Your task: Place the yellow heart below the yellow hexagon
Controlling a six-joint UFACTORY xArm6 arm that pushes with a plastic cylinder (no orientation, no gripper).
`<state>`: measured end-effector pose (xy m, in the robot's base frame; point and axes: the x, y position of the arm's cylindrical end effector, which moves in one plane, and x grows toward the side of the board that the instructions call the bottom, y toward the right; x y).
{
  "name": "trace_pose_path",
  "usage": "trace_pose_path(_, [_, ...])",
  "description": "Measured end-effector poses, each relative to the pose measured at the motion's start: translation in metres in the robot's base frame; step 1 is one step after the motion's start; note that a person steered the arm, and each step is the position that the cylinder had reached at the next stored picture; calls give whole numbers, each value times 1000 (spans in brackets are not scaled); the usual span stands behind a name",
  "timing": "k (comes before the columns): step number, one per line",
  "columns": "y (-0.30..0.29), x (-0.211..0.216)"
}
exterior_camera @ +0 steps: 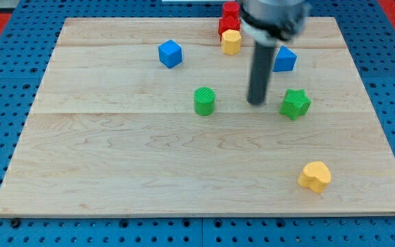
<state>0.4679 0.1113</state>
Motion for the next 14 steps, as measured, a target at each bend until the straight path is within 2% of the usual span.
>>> trace_pose_path(1, [98,42])
trace_pose_path(2, [135,120])
trace_pose_path(3, [72,123])
trace_pose_path(4, [-9,51])
trace_pose_path(5, [-38,54])
trace_pose_path(6, [-45,92])
trace_pose_path(7, [-75,45])
trace_pose_path(8, [-75,2])
trace_pose_path(9, [-74,-8])
trace_pose_path(10, [-89,27])
trace_pose_path(11, [-92,-13])
trace_pose_path(12, [-74,-82])
trace_pose_path(14, [-53,-138])
